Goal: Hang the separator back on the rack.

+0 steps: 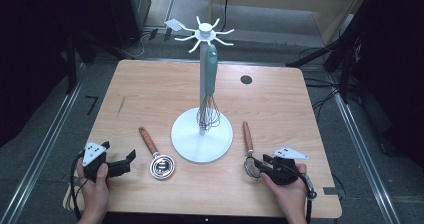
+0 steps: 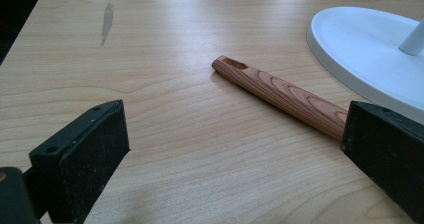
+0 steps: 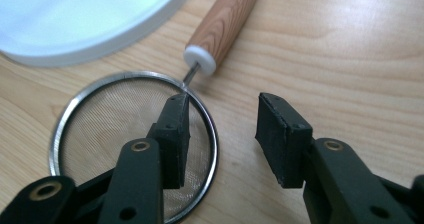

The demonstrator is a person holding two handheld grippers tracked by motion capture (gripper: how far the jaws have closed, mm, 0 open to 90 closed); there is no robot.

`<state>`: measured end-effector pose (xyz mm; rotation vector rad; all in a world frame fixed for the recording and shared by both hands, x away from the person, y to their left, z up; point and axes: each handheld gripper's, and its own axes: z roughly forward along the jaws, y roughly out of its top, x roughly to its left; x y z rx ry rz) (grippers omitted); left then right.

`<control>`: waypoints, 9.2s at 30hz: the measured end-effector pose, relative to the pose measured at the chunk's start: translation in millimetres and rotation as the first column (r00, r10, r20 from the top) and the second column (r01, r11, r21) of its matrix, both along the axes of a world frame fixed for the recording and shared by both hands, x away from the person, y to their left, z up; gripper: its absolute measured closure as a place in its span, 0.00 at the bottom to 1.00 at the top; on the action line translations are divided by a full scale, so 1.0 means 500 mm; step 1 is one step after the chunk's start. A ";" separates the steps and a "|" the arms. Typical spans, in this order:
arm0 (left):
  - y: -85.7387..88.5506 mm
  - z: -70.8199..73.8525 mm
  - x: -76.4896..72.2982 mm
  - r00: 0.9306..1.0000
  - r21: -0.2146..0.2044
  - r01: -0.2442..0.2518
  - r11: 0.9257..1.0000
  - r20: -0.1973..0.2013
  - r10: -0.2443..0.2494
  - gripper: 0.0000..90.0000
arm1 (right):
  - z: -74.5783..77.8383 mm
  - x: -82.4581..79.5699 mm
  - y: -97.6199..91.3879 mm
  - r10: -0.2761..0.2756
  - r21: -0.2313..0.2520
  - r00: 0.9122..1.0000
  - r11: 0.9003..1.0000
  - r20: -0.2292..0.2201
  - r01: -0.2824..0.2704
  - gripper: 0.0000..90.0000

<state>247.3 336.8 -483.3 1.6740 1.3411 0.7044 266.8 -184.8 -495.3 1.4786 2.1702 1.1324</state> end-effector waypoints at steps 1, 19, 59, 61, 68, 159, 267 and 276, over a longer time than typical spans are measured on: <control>0.000 0.000 0.000 1.000 0.000 0.000 1.000 0.000 0.000 0.00 | 0.006 0.000 0.001 -0.002 0.006 1.000 1.000 -0.001 0.002 0.64; -0.003 0.000 0.001 1.000 0.009 -0.008 1.000 -0.004 0.008 0.00 | 0.068 0.065 0.020 -0.048 0.109 0.989 0.992 -0.143 0.064 0.65; -0.002 0.000 0.001 1.000 0.003 -0.004 1.000 -0.004 0.004 0.00 | 0.062 0.150 0.096 -0.140 -0.068 0.921 0.990 -0.365 0.123 0.78; -0.002 0.000 0.001 1.000 0.003 -0.003 1.000 -0.005 0.003 0.00 | 0.072 0.146 0.089 -0.141 -0.044 0.932 0.990 -0.333 0.135 0.78; -0.002 0.000 0.001 1.000 0.004 -0.003 1.000 -0.005 0.003 0.00 | 0.105 0.128 0.068 -0.129 0.053 0.967 0.988 -0.221 0.144 0.78; -0.006 0.000 -0.001 1.000 0.022 -0.007 1.000 0.003 0.006 0.00 | 0.331 0.057 0.116 0.037 0.344 0.887 0.913 0.460 -0.217 0.78; -0.006 0.000 -0.002 1.000 0.025 -0.009 1.000 0.010 0.009 0.00 | 0.396 0.070 0.163 -0.022 0.335 0.802 0.915 0.597 -0.224 0.81; -0.006 0.000 -0.002 1.000 0.025 -0.010 1.000 0.009 0.009 0.00 | 0.396 0.102 0.170 -0.047 0.303 0.796 0.937 0.603 -0.174 1.00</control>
